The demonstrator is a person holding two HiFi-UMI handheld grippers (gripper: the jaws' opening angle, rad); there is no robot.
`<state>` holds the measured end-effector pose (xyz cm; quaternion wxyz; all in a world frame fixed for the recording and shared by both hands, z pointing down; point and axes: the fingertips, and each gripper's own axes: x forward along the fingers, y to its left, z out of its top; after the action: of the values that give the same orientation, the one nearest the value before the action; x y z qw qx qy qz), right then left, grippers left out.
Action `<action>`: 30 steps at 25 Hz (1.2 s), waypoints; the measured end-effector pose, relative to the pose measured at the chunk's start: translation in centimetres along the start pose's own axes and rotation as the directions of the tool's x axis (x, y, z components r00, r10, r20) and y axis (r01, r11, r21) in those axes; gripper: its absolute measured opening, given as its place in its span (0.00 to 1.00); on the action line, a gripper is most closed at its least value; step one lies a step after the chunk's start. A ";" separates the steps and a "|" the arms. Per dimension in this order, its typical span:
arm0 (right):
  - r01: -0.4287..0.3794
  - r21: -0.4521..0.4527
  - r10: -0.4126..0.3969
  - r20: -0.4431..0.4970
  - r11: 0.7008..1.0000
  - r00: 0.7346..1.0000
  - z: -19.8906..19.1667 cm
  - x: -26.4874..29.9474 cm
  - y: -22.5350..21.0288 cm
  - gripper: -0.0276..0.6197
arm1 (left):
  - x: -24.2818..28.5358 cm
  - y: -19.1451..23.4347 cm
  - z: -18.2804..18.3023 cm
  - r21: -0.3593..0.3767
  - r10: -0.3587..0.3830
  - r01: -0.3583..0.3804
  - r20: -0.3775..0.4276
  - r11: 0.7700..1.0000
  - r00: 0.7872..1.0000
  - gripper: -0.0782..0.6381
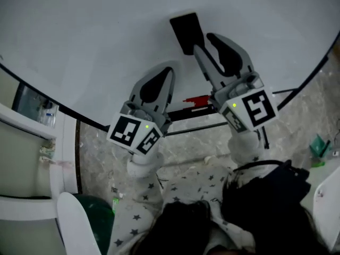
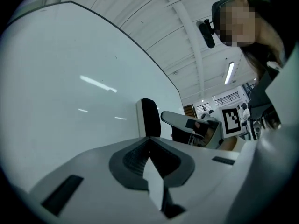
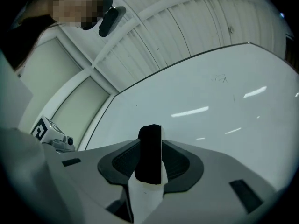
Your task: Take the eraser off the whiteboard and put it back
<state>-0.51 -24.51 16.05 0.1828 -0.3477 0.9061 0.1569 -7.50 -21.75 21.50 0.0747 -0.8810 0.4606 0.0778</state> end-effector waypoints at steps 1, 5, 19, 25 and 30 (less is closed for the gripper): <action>0.022 -0.024 -0.023 -0.009 0.999 1.000 0.0 0.3 0.1 0.26 | -0.1 0.2 0.1 -0.001 -0.017 0.017 0.002 1.000 1.000 0.11; 0.089 -0.100 -0.094 -0.043 0.991 0.995 0.0 1.5 0.6 0.39 | -0.1 0.9 0.4 -0.006 -0.085 0.085 0.015 0.996 0.996 0.11; 0.258 -0.310 -0.300 -0.093 0.915 0.949 -1.8 5.5 1.2 0.41 | 0.4 3.9 0.4 -0.025 -0.203 0.204 0.048 0.979 0.978 0.11; 0.288 -0.324 -0.332 -0.087 0.901 0.939 -1.4 4.9 0.7 0.43 | 1.2 3.3 0.5 -0.022 -0.224 0.226 0.058 0.974 0.973 0.11; 0.340 -0.361 -0.392 -0.081 0.869 0.916 -1.3 5.3 0.0 0.44 | 1.4 2.9 0.7 -0.021 -0.238 0.239 0.064 0.971 0.969 0.11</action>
<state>-4.49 -28.07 14.91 0.0773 -0.5506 0.7939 0.2460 -9.15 -24.39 20.31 0.0849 -0.9282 0.3477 0.1016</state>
